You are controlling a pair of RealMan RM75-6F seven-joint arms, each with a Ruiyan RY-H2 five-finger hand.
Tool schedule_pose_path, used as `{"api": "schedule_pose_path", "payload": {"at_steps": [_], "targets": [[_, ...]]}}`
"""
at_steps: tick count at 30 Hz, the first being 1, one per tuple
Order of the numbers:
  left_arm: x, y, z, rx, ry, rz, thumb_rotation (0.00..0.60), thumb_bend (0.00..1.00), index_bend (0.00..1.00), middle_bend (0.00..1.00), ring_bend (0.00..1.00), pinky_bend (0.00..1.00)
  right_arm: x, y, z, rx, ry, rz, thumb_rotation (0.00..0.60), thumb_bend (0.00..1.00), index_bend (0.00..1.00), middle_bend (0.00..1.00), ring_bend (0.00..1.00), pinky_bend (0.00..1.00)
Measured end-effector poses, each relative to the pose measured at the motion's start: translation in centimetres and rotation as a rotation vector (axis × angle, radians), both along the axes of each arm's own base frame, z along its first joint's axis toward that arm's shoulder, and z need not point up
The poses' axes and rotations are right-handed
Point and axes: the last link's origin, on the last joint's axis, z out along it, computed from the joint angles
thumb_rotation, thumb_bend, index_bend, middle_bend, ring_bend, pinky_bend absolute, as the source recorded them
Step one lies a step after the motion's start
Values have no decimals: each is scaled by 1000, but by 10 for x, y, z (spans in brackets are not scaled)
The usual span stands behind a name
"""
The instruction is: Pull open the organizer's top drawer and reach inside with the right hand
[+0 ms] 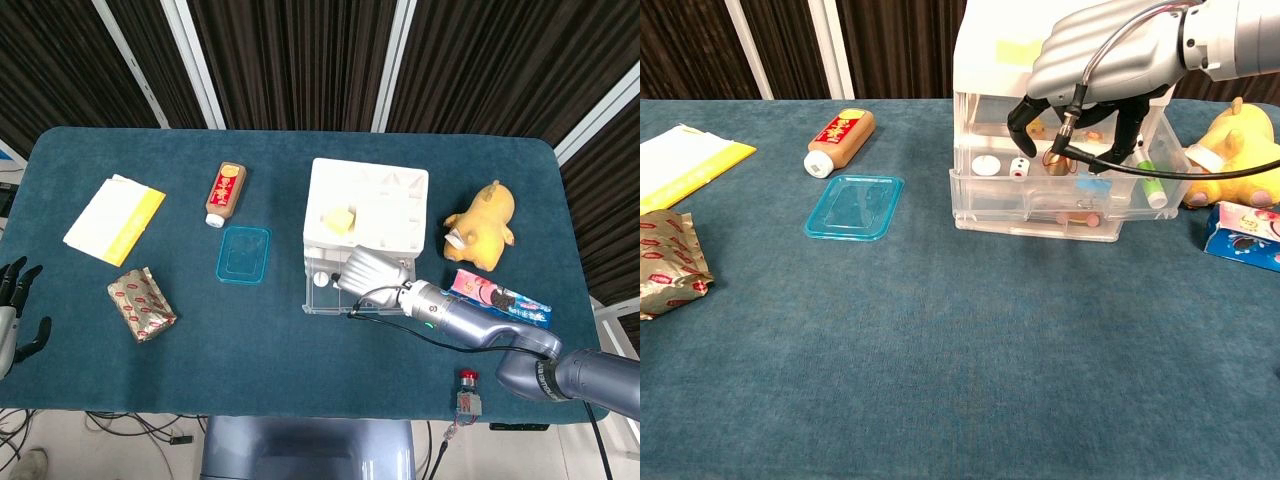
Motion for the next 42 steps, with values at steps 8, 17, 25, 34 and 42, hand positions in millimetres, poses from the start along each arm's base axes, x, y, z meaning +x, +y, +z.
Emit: {"api": "schedule_pose_path", "payload": {"at_steps": [8, 17, 25, 34, 42], "targets": [[0, 0, 0, -1, 1, 0, 600, 419, 104, 26, 0, 0, -1, -3, -2, 7, -8, -23, 600, 285, 408, 966, 959, 973], [0, 0, 0, -2, 1, 1, 600, 418, 104, 26, 0, 0, -3, -7, -3, 0, -4, -28, 600, 284, 417, 966, 959, 973], [0, 0, -1, -6, 1, 3, 600, 418, 104, 26, 0, 0, -3, -8, -3, -8, 9, -20, 600, 284, 439, 966, 959, 973], [0, 0, -1, -10, 3, 6, 600, 418, 104, 25, 0, 0, -6, -12, -2, -49, 68, -8, 600, 284, 439, 967, 960, 973], [0, -1, -1, -14, 5, 8, 600, 418, 104, 25, 0, 0, -6, -10, -3, -82, 85, 9, 600, 284, 440, 975, 965, 978]]}}
